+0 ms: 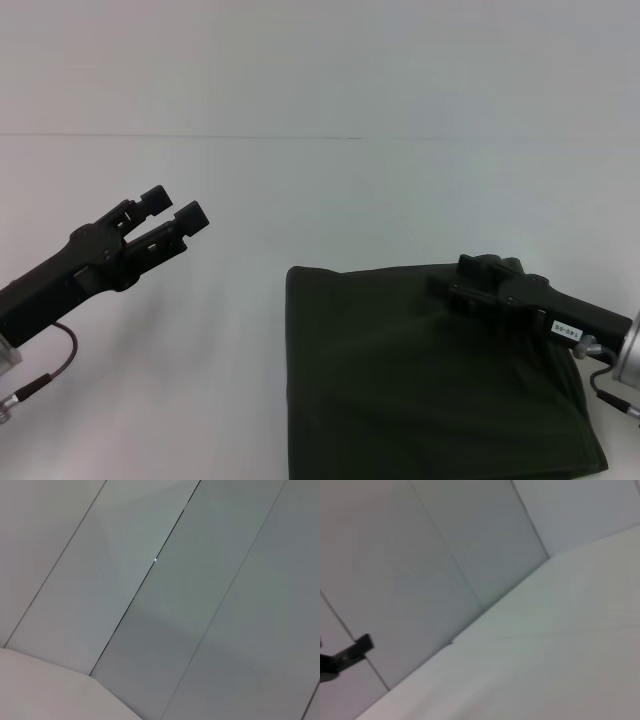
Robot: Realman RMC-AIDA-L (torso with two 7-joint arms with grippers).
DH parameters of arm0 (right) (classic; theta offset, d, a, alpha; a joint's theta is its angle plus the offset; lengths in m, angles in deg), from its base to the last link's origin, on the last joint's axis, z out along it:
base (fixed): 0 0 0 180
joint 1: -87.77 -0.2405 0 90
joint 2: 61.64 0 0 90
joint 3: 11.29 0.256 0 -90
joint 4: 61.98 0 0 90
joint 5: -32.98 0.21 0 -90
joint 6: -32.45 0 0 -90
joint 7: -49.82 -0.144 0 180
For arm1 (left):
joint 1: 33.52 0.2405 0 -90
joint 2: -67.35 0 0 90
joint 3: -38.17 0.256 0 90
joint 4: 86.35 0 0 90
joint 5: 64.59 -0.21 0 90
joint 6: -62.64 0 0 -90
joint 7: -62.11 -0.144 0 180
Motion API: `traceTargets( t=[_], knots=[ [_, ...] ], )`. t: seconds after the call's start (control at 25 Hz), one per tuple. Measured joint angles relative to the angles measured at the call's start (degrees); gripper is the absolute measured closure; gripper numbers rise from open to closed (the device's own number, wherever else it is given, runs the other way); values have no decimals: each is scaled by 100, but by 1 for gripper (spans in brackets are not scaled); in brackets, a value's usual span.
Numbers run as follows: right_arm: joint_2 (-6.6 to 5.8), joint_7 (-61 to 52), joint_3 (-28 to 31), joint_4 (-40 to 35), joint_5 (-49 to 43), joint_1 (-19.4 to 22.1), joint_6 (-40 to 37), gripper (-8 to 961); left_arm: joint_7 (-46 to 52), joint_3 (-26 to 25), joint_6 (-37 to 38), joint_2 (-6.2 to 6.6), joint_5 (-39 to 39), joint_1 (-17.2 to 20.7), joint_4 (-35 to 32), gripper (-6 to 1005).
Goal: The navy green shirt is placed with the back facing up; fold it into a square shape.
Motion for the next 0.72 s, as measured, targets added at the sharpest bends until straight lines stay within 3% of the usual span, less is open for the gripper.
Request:
traceTargets(
  t=[0.36,0.72],
  knots=[
    [-25,-170,111,-210,119,329,497,38,-24,0,0,-22,-1,-3,0,53],
    [-32,-130,201,-646,963,943,169,38,-28,0,1,-38,-5,-13,96,53]
  ],
)
